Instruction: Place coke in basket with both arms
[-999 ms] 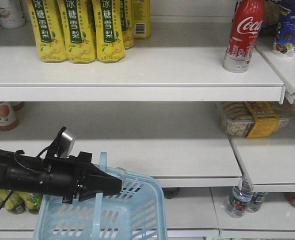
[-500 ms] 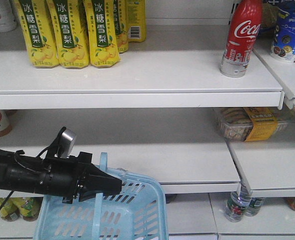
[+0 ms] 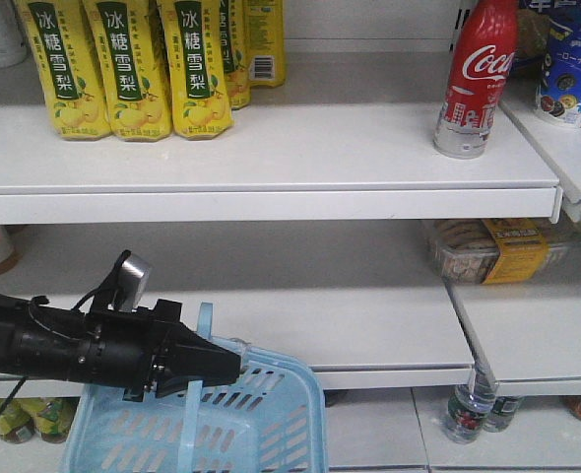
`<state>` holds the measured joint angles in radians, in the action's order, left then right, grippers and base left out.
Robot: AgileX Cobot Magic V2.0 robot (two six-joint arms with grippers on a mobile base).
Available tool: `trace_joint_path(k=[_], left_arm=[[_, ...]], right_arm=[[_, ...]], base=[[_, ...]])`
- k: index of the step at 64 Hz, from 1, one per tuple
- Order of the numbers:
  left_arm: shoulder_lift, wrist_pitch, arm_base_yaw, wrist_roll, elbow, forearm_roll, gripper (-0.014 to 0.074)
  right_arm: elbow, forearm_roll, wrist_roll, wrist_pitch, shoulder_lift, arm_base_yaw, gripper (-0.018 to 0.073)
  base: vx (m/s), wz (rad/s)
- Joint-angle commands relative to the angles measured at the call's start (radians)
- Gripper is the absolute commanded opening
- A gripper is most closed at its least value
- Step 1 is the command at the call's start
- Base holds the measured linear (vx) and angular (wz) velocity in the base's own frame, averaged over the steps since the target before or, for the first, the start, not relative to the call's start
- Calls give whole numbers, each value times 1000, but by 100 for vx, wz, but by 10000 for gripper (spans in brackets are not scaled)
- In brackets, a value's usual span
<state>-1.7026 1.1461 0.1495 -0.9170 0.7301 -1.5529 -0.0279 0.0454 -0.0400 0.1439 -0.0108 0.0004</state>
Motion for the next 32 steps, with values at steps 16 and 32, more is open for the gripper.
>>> trace_joint_path(k=[16, 32], left_arm=[[46, 87, 4, -8, 16, -63, -6], [46, 87, 4, -8, 16, -63, -6]], right_arm=[[-11, 10, 4, -77, -18, 0, -9], [-11, 10, 4, -77, -18, 0, -9]], base=[[1, 0], [2, 0]])
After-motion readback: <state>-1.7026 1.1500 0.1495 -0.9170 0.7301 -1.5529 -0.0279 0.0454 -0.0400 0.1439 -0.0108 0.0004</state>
